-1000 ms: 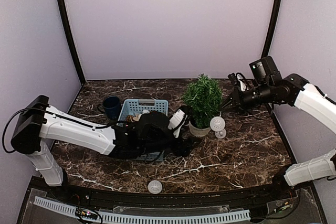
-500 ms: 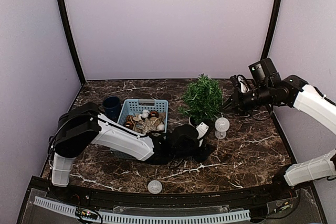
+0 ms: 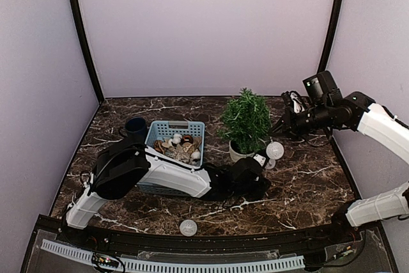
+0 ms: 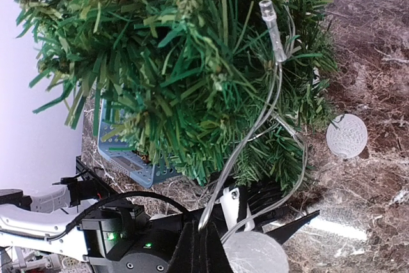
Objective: Decorate the small christmas tree
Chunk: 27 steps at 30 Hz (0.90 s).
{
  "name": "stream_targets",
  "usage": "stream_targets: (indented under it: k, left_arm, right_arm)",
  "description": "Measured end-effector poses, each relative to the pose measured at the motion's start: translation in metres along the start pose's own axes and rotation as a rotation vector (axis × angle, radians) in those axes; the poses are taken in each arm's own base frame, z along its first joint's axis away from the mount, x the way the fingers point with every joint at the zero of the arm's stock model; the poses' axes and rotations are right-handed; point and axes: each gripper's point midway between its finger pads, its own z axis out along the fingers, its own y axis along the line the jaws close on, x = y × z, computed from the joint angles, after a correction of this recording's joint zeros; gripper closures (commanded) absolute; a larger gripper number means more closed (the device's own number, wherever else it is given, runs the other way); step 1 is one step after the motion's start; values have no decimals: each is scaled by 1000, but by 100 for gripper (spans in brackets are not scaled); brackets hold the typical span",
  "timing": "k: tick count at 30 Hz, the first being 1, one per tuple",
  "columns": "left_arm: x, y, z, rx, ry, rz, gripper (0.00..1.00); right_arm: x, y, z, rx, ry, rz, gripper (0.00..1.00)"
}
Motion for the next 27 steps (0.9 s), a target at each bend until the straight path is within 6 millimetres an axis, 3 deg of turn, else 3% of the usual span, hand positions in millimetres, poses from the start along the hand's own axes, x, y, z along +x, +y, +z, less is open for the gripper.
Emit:
stream_targets:
  k: [6,16,23,27]
  left_arm:
    - [12,2,7,-12,33,-17,67]
    - [16,1,9,-9,46,-20,100]
    - [17,0,4,-21,51,-7,100]
    - [16,1,-24,-28,61,4,100]
  right_arm:
    - [0,0,0,-1,-1,-1,100]
    - [-1,-1,0,5,-7,-2,100]
    - [-3,-4,0,21,-18,-1,100]
    - [-5,-6,0,36,-30,-1,100]
